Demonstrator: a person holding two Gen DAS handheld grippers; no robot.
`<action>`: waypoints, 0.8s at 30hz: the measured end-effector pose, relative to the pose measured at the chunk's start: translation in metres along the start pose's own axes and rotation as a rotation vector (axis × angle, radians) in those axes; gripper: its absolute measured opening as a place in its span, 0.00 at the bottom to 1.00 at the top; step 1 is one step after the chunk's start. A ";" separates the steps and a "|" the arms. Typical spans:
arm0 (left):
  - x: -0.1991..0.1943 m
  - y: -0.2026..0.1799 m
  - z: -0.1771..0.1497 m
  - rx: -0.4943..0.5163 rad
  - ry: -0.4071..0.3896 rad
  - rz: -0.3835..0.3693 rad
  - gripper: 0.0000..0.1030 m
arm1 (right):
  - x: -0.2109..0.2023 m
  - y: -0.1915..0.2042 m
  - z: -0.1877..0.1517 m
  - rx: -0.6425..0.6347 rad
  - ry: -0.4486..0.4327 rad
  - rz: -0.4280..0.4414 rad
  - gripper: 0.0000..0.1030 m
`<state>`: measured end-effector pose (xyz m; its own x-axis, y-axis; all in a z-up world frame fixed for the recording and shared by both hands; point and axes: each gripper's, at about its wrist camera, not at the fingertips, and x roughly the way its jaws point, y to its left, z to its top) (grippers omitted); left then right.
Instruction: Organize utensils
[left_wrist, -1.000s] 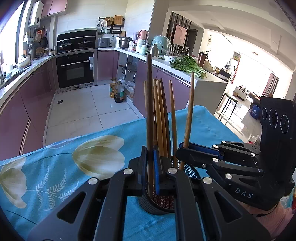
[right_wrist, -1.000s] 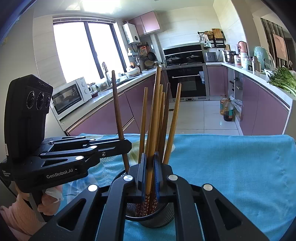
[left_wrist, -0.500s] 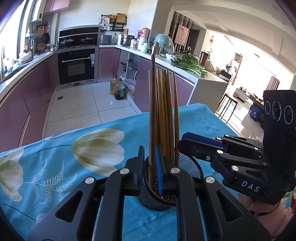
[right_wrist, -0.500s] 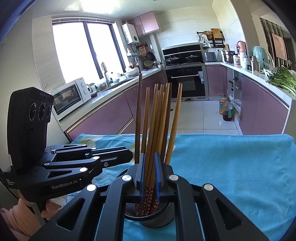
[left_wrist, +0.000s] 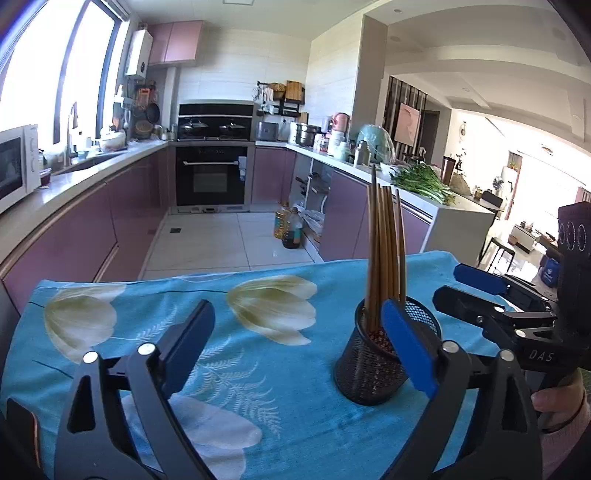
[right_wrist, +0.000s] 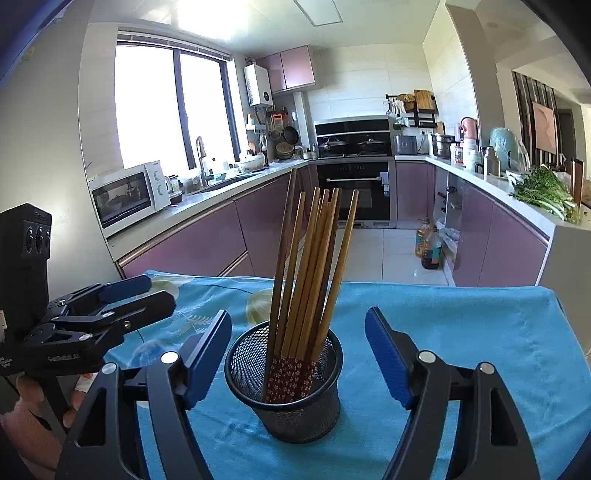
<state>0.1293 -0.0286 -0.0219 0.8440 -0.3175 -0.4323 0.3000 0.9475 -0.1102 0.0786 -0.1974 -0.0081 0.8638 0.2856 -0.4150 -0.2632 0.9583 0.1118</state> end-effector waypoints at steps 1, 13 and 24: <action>-0.007 0.003 -0.003 0.000 -0.015 0.016 0.95 | -0.002 0.003 -0.001 -0.014 -0.007 -0.012 0.82; -0.057 0.017 -0.019 -0.011 -0.108 0.147 0.95 | -0.021 0.028 -0.024 -0.057 -0.086 -0.065 0.94; -0.089 0.018 -0.027 -0.022 -0.177 0.168 0.95 | -0.035 0.040 -0.033 -0.043 -0.135 -0.082 0.94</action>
<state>0.0473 0.0175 -0.0094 0.9464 -0.1552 -0.2832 0.1410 0.9875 -0.0701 0.0233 -0.1694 -0.0189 0.9322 0.2088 -0.2956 -0.2056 0.9777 0.0424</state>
